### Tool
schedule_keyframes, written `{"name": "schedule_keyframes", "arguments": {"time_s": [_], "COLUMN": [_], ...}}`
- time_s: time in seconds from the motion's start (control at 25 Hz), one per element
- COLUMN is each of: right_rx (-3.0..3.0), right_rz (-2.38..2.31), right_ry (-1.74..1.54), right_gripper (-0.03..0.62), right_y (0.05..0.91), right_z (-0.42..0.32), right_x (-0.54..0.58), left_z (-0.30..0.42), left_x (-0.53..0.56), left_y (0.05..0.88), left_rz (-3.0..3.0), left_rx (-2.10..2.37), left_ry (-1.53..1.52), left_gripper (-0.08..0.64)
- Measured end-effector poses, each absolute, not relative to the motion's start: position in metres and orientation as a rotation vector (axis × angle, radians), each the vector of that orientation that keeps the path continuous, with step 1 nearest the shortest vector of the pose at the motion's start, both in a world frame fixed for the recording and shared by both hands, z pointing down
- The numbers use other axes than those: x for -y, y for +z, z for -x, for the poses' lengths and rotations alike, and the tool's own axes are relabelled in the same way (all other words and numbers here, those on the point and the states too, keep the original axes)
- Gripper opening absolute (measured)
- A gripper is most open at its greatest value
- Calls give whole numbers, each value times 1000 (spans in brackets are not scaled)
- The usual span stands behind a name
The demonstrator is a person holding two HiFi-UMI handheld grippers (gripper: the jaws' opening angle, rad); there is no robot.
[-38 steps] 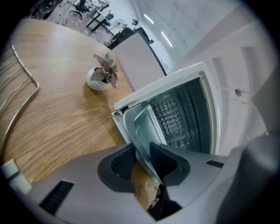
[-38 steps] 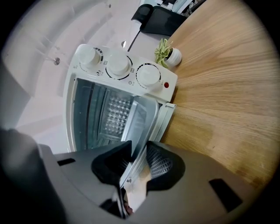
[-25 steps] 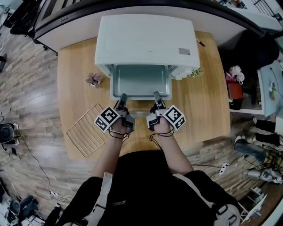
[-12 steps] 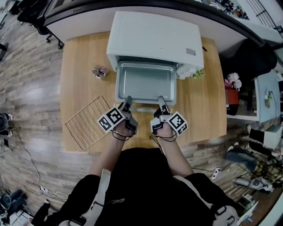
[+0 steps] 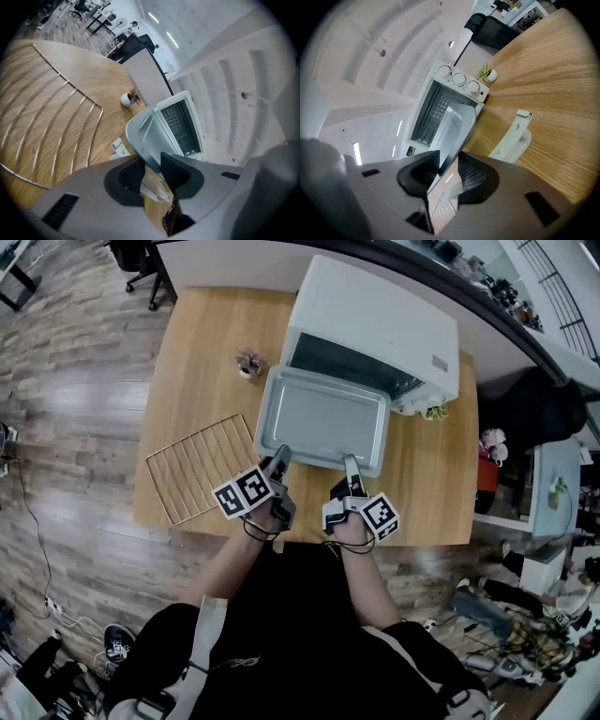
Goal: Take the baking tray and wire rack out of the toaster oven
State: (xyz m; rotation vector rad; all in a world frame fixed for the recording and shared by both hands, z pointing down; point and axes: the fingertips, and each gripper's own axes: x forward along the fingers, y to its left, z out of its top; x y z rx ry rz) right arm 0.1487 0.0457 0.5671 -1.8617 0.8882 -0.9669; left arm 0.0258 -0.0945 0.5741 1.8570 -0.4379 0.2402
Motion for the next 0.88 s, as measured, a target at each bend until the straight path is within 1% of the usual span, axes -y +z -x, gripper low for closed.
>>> {"name": "schedule_keyframes", "arguments": {"time_s": [0.2,0.4,0.72,0.88], "right_rx": [-1062,-1262,-1570,-1707], "right_rz": [1815,1726,1528,1435], "right_ry": [-1027,-1149,-1292,-1374], "right_gripper": [127,127,127,127], "right_y": [561,562,561,563], "right_z": [-133,-103,-37,13], "right_x": [-23,15,60,75], "left_z": [9,63,147,201], "left_x": [97,104,92,82], "left_y": [570,567,568,567], "left_rz": [-1825,-1767,-1639,-1580], "left_rx": [565,761,1028,1156], "left_ry": [158,15,-192,-283], "left_gripper": [114,114,114,114]}}
